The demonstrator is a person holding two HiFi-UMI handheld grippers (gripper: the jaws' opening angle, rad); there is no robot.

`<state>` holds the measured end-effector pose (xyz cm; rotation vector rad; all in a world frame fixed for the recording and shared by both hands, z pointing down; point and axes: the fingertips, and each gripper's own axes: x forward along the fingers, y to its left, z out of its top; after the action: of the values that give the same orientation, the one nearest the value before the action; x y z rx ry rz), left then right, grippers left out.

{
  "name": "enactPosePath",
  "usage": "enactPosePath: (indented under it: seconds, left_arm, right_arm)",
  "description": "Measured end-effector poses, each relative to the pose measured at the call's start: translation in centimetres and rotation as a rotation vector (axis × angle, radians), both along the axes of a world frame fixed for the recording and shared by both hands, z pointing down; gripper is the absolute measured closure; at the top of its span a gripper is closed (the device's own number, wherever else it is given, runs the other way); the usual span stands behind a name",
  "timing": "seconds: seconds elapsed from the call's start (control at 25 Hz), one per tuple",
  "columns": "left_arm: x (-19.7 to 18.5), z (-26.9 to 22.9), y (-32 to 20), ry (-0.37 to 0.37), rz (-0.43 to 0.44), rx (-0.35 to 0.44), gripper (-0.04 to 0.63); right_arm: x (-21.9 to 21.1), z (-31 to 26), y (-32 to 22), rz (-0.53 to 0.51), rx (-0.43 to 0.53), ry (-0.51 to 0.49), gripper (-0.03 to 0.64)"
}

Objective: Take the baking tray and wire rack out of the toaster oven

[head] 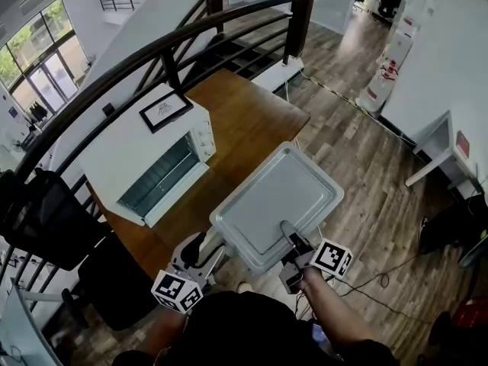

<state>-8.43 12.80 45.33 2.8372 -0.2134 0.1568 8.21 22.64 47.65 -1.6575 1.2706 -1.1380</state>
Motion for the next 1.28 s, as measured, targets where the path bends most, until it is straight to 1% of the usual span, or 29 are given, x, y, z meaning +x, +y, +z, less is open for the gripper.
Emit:
enactPosePath:
  seconds: [0.08,0.2,0.32,0.44,0.6,0.68,0.76,0.84,0.96,1.04,1.16,1.28]
  left_arm:
    - [1.2,-0.1,0.5,0.001,0.011,-0.008,0.351]
    - [2.1,0.1,1.0,-0.018,0.03,-0.015,0.351]
    - [2.8,0.6,0.7,-0.041,0.045,-0.006,0.351]
    - [3.8,1.0,-0.8,-0.042,0.046,-0.006,0.351]
    - [6.2,2.0,-4.0,-0.033,0.03,-0.042,0.351]
    - [8.0,1.9,-5.6,-0.015,0.024,-0.053,0.351]
    - [9.9,1.2,-7.4,0.01,0.024,-0.041,0.351]
    - [11.5,0.8,-8.9,0.029,0.025,-0.039,0.351]
    - [13.5,1.1,-10.3,0.037,0.023,-0.085,0.351]
    - [14.6,1.4,-11.2,0.031,0.017,-0.108,0.351]
    - [15.1,2.2,-12.6,0.014,0.005,-0.13,0.351]
    - [15.2,2.7,-13.6,-0.002,-0.005,-0.118,0.351]
  right_arm:
    - [1.0,0.3,1.1,0.02,-0.009,0.01,0.611]
    - [1.9,1.1,1.8,0.042,0.012,-0.009,0.611]
    - [3.1,2.3,1.9,0.071,-0.03,-0.013,0.611]
    - [4.4,2.8,0.4,0.079,-0.054,-0.008,0.611]
    - [6.7,2.3,-2.2,0.07,-0.043,-0.018,0.611]
    - [8.4,1.9,-3.0,0.069,-0.059,-0.007,0.611]
    - [10.3,1.3,-4.1,0.072,-0.072,0.007,0.611]
    - [11.7,0.6,-5.6,0.064,-0.047,0.013,0.611]
    - [13.4,0.1,-7.4,0.036,-0.022,0.005,0.611]
    - [14.3,-0.1,-8.7,0.018,-0.025,0.006,0.611]
    - [14.9,0.2,-11.1,-0.009,-0.047,0.012,0.611]
    - [15.6,0.6,-13.0,-0.048,-0.071,0.002,0.611]
